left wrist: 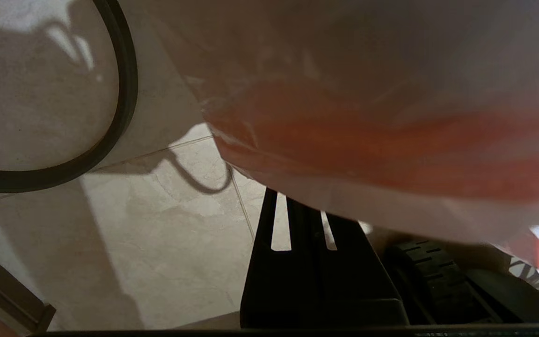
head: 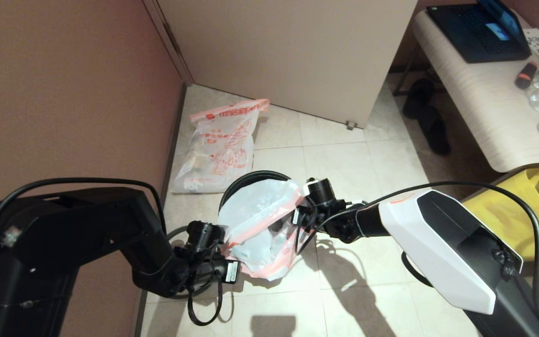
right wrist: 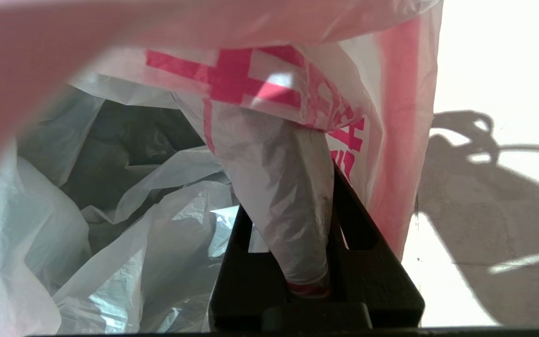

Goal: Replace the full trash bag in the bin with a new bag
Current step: Put the new garbage bag on the trash can

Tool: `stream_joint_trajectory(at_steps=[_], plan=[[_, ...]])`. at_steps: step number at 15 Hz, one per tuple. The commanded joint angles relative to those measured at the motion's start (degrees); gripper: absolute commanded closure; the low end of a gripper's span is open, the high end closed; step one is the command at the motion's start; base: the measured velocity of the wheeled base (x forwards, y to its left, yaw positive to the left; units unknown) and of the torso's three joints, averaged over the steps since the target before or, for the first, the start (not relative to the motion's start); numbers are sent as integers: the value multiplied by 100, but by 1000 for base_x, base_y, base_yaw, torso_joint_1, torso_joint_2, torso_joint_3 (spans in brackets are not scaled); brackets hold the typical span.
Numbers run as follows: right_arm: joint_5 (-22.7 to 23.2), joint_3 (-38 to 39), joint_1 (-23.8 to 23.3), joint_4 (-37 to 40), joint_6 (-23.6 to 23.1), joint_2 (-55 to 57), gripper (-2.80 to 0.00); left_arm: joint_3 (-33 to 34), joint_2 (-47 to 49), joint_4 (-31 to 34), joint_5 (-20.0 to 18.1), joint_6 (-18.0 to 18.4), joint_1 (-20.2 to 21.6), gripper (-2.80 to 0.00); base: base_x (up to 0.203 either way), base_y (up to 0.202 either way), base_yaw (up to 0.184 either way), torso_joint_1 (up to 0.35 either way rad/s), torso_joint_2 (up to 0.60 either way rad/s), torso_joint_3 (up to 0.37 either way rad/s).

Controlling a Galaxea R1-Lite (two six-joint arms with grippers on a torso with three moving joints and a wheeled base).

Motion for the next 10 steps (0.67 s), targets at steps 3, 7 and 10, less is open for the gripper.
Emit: stream_joint_trajectory(at_steps=[3, 7, 10], plan=[[29, 0, 14, 7, 9, -43, 0, 60, -175, -30, 4, -31, 29, 0, 0, 0, 0, 0, 0, 0], [125, 56, 39, 25, -13, -109, 0, 506, -1334, -32, -344, -31, 90, 0, 0, 0, 0, 0, 0, 0], [169, 240, 128, 14, -17, -234, 0, 638, -1734, -42, -703, -151, 215, 0, 0, 0, 0, 0, 0, 0]])
